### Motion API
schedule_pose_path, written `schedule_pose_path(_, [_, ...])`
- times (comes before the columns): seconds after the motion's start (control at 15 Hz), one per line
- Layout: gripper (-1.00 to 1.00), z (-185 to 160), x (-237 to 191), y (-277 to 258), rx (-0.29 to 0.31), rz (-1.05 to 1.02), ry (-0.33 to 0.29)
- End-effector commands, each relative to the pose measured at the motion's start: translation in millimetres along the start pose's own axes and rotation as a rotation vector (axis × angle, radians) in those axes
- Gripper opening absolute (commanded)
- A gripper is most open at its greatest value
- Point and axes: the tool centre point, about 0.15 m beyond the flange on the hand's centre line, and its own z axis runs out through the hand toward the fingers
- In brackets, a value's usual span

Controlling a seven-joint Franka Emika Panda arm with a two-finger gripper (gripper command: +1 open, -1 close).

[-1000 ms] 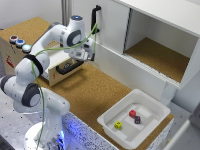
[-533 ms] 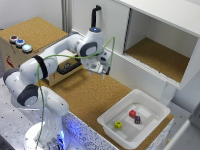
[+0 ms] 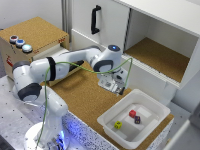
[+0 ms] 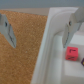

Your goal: Lift the pink block

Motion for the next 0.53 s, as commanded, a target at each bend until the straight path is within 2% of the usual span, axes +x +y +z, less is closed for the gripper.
schedule_pose_path(0.0, [1.0, 29, 6, 56, 0.071, -0.063, 0.018])
schedule_pose_path(0.27, [1.0, 60, 3, 67, 0.064, -0.07, 0.056])
schedule_pose_path(0.4, [1.0, 71, 4, 70, 0.053, -0.012, 0.089])
schedule_pose_path(0.47, [1.0, 78, 5, 71, 0.067, 0.02, 0.106])
